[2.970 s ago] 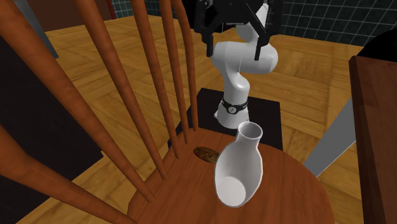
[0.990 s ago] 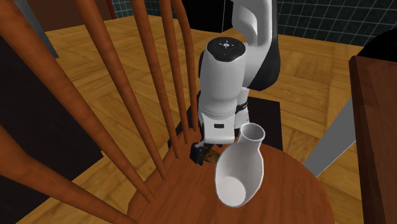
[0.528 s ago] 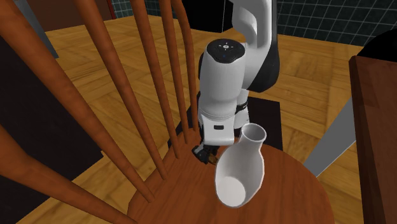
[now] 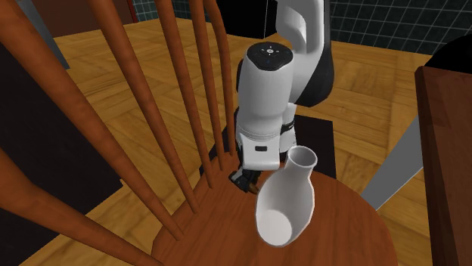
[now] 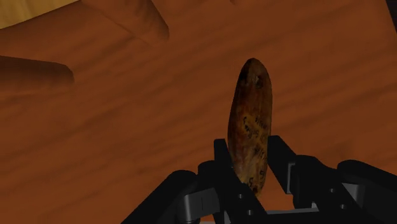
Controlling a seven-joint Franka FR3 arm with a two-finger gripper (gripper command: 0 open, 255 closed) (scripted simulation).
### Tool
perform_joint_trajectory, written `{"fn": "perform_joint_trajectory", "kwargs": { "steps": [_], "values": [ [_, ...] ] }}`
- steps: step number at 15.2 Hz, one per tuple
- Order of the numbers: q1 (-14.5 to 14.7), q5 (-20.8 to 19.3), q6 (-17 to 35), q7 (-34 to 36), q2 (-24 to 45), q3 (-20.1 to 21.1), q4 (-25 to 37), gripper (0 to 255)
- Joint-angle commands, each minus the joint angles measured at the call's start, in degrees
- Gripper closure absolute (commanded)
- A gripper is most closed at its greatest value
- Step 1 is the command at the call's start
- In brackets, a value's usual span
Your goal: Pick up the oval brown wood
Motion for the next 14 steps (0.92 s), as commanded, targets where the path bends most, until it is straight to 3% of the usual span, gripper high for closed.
{"fn": "perform_joint_trajectory", "kwargs": {
  "steps": [1,12,14],
  "values": [
    [-0.04,0.15,-2.63,-0.08,-1.32,0.24,0.07,255],
    [-0.05,1.16,-14.22,-0.46,-8.79,1.84,4.23,255],
    [-0.05,1.18,-14.37,-0.47,-8.88,1.86,4.30,255]
  ]
}}
